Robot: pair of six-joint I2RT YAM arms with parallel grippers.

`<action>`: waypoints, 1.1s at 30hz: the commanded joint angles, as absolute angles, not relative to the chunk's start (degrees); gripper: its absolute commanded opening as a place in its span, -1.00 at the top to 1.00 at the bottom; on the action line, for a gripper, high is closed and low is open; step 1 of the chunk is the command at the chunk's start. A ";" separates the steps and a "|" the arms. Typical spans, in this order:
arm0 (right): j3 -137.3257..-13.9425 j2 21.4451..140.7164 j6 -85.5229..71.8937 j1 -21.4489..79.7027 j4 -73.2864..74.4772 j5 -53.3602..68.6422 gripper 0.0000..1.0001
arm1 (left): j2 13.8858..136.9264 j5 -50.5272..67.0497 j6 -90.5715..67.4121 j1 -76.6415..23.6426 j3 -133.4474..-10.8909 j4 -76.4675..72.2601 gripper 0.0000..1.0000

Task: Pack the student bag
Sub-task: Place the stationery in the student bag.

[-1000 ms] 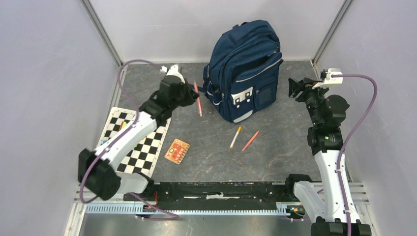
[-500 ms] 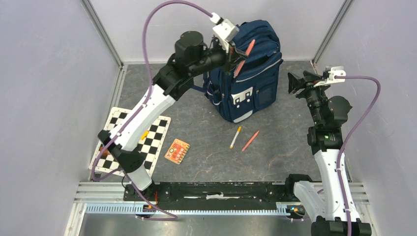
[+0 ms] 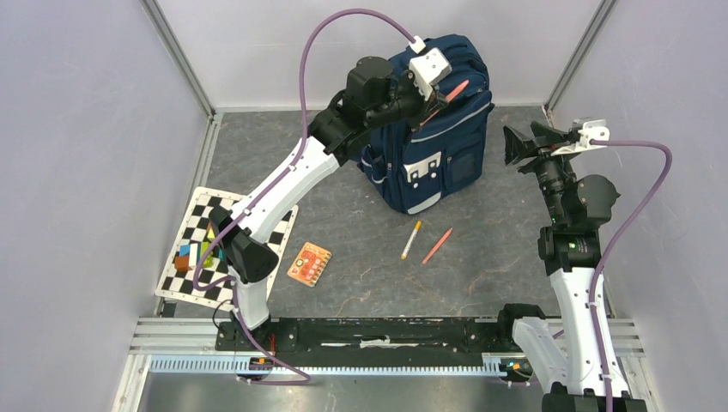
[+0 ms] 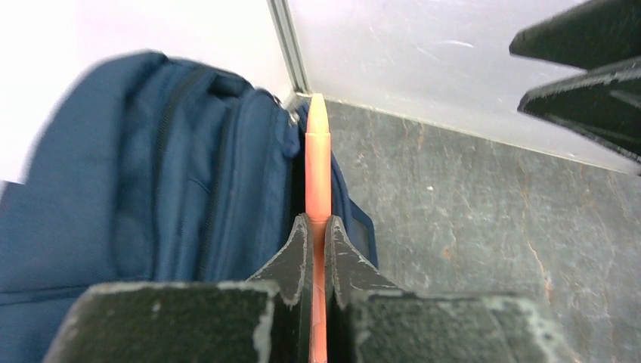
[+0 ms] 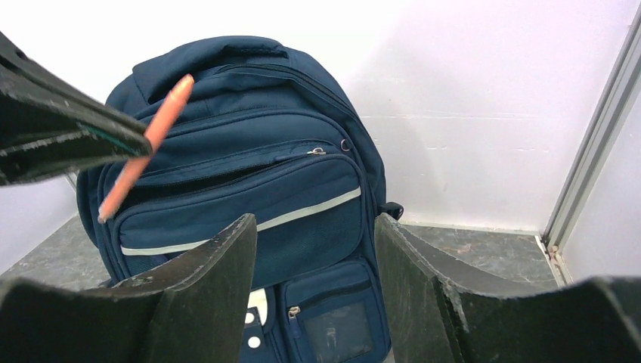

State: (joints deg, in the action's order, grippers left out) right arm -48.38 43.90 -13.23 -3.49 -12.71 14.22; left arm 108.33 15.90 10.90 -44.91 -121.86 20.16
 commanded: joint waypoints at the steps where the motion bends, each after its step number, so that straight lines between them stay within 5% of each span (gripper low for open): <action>1: -48.32 43.89 -13.50 -3.63 -13.34 15.27 -0.26 | 108.67 14.95 14.84 -45.18 -127.16 15.84 0.96; 24: -48.69 43.89 -12.97 -3.63 -10.45 16.58 -0.31 | 111.59 15.03 11.10 -45.09 -122.37 13.01 0.96; 25: -48.54 43.74 -12.90 -3.60 -10.12 16.45 -0.34 | 111.24 15.10 10.84 -45.10 -121.80 13.01 0.90; 31: -47.38 42.82 -12.86 -3.60 -8.65 15.71 -0.52 | 108.38 14.62 9.01 -45.09 -117.75 12.56 -0.26; 33: -47.12 42.44 -12.86 -3.60 -8.07 15.53 -0.51 | 106.67 14.27 7.88 -45.09 -116.04 12.32 -0.45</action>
